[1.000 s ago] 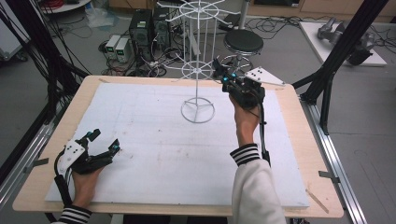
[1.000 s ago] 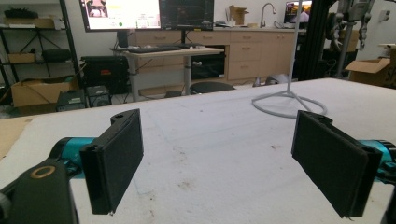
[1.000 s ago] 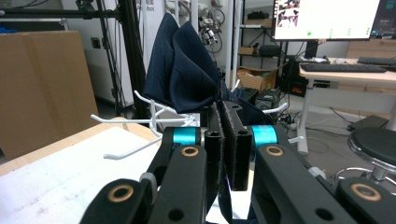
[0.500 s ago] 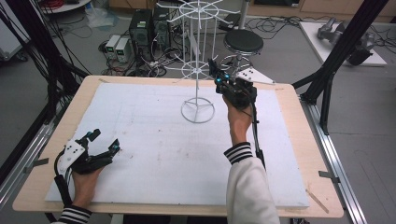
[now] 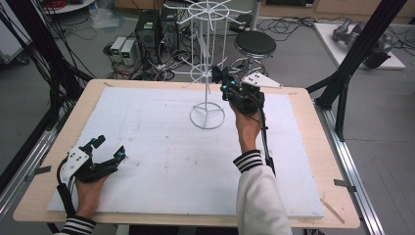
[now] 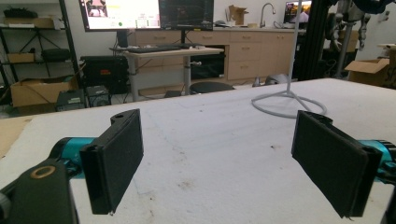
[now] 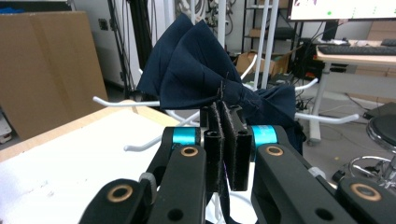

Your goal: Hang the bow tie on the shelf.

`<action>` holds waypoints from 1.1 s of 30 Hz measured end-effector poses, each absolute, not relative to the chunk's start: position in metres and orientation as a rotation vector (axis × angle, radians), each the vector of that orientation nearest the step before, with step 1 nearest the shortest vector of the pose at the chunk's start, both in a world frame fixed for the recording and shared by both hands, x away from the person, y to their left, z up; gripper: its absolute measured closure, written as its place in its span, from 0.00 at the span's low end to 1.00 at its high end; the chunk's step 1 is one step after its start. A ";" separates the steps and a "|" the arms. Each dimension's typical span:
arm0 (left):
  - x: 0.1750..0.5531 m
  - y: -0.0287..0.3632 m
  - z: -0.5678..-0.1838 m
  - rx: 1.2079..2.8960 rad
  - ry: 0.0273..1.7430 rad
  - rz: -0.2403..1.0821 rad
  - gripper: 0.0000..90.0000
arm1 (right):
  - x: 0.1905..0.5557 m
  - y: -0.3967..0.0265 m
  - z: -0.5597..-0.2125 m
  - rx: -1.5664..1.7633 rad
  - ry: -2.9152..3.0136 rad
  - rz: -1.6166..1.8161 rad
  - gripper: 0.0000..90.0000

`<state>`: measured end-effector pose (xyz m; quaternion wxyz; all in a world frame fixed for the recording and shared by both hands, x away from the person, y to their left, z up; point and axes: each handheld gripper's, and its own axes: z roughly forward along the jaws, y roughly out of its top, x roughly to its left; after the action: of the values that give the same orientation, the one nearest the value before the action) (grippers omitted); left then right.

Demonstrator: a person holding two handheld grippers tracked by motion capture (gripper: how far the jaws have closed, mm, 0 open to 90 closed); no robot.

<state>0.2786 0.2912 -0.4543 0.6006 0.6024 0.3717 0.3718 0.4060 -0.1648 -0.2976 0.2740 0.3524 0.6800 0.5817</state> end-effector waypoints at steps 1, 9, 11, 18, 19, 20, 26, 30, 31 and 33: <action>0.279 0.291 -0.454 1.396 0.862 0.862 0.19 | 0.406 -0.165 -0.300 0.956 1.842 1.559 0.97; 0.278 0.291 -0.454 1.396 0.862 0.862 0.19 | 0.406 -0.163 -0.309 0.958 1.880 1.545 0.97; 0.279 0.291 -0.454 1.395 0.861 0.863 0.19 | 0.407 -0.163 -0.311 0.963 1.894 1.537 0.97; 0.279 0.291 -0.454 1.394 0.863 0.865 0.19 | 0.406 -0.159 -0.313 0.951 1.923 1.500 0.93; 0.279 0.291 -0.454 1.397 0.864 0.863 0.19 | 0.406 -0.158 -0.313 0.947 1.930 1.491 0.93; 0.279 0.291 -0.454 1.396 0.863 0.864 0.19 | 0.406 -0.158 -0.314 0.948 1.931 1.487 0.93; 0.279 0.290 -0.454 1.400 0.866 0.865 0.19 | 0.405 -0.158 -0.318 0.954 1.947 1.475 0.89; 0.279 0.290 -0.454 1.400 0.865 0.867 0.19 | 0.404 -0.163 -0.321 0.968 1.936 1.479 0.82; 0.279 0.290 -0.454 1.397 0.863 0.868 0.19 | 0.403 -0.164 -0.322 0.971 1.931 1.481 0.79; 0.278 0.290 -0.454 1.397 0.861 0.871 0.19 | 0.398 -0.166 -0.324 0.995 1.904 1.475 0.62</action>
<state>0.2783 0.2902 -0.4543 0.5988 0.6023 0.3710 0.3756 0.3984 -0.1662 -0.3240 0.2646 0.3682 0.7045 0.5460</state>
